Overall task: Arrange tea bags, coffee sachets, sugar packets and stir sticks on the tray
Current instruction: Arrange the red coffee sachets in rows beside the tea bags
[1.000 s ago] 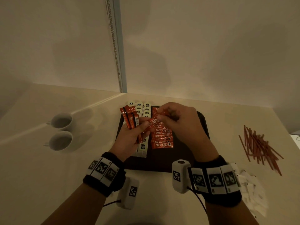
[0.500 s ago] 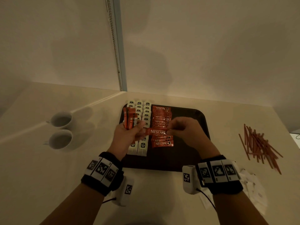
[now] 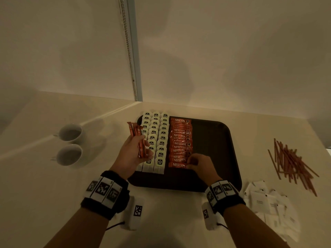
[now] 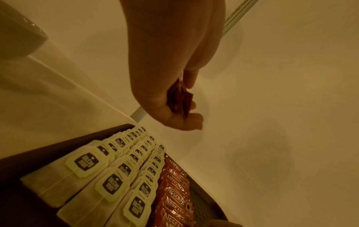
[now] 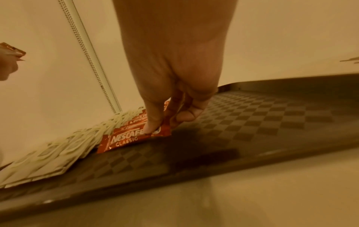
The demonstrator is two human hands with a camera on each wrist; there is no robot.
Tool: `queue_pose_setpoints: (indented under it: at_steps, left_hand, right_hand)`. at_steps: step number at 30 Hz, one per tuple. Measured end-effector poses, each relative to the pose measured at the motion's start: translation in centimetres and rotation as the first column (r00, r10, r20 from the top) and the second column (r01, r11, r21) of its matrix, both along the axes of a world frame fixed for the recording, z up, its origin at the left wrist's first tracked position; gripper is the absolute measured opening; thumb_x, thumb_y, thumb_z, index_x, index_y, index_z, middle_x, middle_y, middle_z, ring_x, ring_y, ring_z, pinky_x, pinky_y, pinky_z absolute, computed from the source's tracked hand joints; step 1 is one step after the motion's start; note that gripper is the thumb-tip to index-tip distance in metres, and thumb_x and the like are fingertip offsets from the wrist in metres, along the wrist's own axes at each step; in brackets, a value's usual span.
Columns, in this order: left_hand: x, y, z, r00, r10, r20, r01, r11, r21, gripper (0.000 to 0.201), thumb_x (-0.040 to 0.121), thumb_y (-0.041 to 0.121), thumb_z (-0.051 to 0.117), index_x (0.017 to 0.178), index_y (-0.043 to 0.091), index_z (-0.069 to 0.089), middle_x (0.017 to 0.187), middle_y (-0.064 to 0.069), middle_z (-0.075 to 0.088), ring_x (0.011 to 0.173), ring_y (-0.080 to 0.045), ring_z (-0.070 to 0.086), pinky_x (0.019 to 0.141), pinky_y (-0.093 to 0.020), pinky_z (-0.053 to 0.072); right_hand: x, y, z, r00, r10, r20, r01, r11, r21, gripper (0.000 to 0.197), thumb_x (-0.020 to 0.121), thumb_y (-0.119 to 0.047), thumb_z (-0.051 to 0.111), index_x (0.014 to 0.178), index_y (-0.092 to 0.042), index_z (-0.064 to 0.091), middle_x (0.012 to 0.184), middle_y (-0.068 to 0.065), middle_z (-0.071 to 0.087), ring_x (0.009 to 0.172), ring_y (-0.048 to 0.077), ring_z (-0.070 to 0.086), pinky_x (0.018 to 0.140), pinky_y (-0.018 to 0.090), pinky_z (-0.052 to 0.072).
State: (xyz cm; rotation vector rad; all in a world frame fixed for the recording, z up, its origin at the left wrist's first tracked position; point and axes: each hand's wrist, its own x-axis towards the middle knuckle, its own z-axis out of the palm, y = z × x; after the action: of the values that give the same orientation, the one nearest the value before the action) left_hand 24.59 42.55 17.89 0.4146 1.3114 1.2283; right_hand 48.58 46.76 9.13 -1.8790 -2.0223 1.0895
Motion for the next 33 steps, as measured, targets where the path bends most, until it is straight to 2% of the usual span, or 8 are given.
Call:
queue_pose_setpoints:
  at_steps: [5,12,19,23,25,27,30,33]
  left_hand:
    - [-0.1,-0.1,-0.1,0.997,-0.044,-0.063,0.044,0.999,-0.005,0.017,0.099,0.028,0.045,0.103,0.016,0.055,0.087,-0.004,0.065,0.067,-0.020,0.065,0.067,-0.039,0.057]
    - [-0.3,-0.3,-0.4,0.990,-0.092,-0.108,0.090,0.996,-0.020,0.027,0.096,0.032,0.051,0.113,0.013,0.058,0.098,-0.005,0.066,0.073,-0.017,0.068,0.053,-0.028,0.053]
    - [0.4,-0.6,0.1,0.987,-0.122,-0.107,0.122,0.993,-0.007,0.015,0.093,0.026,0.058,0.104,0.018,0.062,0.089,-0.001,0.071,0.074,-0.015,0.070,0.055,-0.026,0.055]
    - [0.9,-0.6,0.1,0.966,-0.180,-0.187,0.186,0.983,0.012,0.020,0.089,0.025,0.064,0.105,0.014,0.064,0.090,-0.005,0.071,0.072,-0.015,0.070,0.053,-0.022,0.052]
    - [1.3,-0.4,0.1,0.931,-0.232,-0.280,0.252,0.967,0.037,0.019,0.085,0.023,0.069,0.101,0.013,0.066,0.087,-0.006,0.070,0.072,-0.015,0.068,0.055,-0.024,0.052]
    - [1.5,-0.3,0.2,0.891,-0.255,-0.376,0.302,0.951,0.070,0.017,0.082,0.018,0.073,0.098,0.014,0.068,0.084,-0.003,0.070,0.073,-0.012,0.066,0.057,-0.023,0.051]
    - [1.5,-0.1,0.3,0.895,-0.243,-0.374,0.308,0.943,0.124,0.011,0.084,0.015,0.070,0.093,0.018,0.067,0.088,0.003,0.071,0.084,-0.009,0.068,0.068,-0.021,0.053]
    - [1.0,0.0,0.6,0.979,-0.158,-0.129,0.181,0.965,0.190,0.013,0.088,0.010,0.061,0.077,0.013,0.055,0.089,-0.003,0.069,0.093,-0.014,0.068,0.080,-0.025,0.055]
  right_hand:
    - [-0.6,0.3,-0.6,0.999,-0.013,0.050,0.011,0.999,0.049,0.019,0.082,-0.017,0.070,0.100,-0.015,0.063,0.110,0.000,0.060,0.103,0.013,0.056,0.092,0.027,0.042]
    - [-0.7,0.4,-0.3,0.992,-0.023,0.127,0.009,0.994,0.110,0.020,0.083,-0.020,0.069,0.100,-0.015,0.061,0.109,0.001,0.054,0.095,0.010,0.049,0.092,0.028,0.043]
    - [-0.5,0.3,0.2,0.993,-0.029,0.117,0.012,0.990,0.142,0.017,0.083,-0.022,0.068,0.097,-0.017,0.060,0.102,-0.004,0.050,0.092,0.008,0.049,0.094,0.031,0.047]
    - [-2.5,0.7,3.2,0.971,-0.058,-0.232,0.095,0.984,0.150,0.012,0.088,-0.032,0.061,0.095,-0.022,0.059,0.100,-0.006,0.058,0.088,0.007,0.058,0.086,0.030,0.052]
    - [-4.1,0.7,5.7,0.867,-0.072,-0.492,0.112,0.992,0.054,0.025,0.087,-0.044,0.056,0.098,-0.022,0.060,0.099,-0.004,0.063,0.083,0.009,0.062,0.077,0.029,0.054]
    - [-5.4,0.5,7.9,0.713,-0.087,-0.695,0.049,0.996,-0.075,0.038,0.084,-0.047,0.055,0.104,-0.015,0.062,0.100,0.006,0.064,0.075,0.012,0.063,0.070,0.025,0.053]
    - [-6.1,0.1,9.7,0.646,-0.052,-0.762,-0.011,0.997,-0.077,0.023,0.088,-0.027,0.060,0.096,-0.005,0.064,0.089,0.009,0.065,0.073,0.011,0.064,0.069,0.020,0.052]
    - [-5.2,0.0,9.6,0.676,-0.026,-0.737,-0.003,0.999,-0.039,0.006,0.087,-0.010,0.062,0.091,-0.007,0.064,0.092,0.004,0.065,0.083,0.014,0.065,0.079,0.026,0.054]
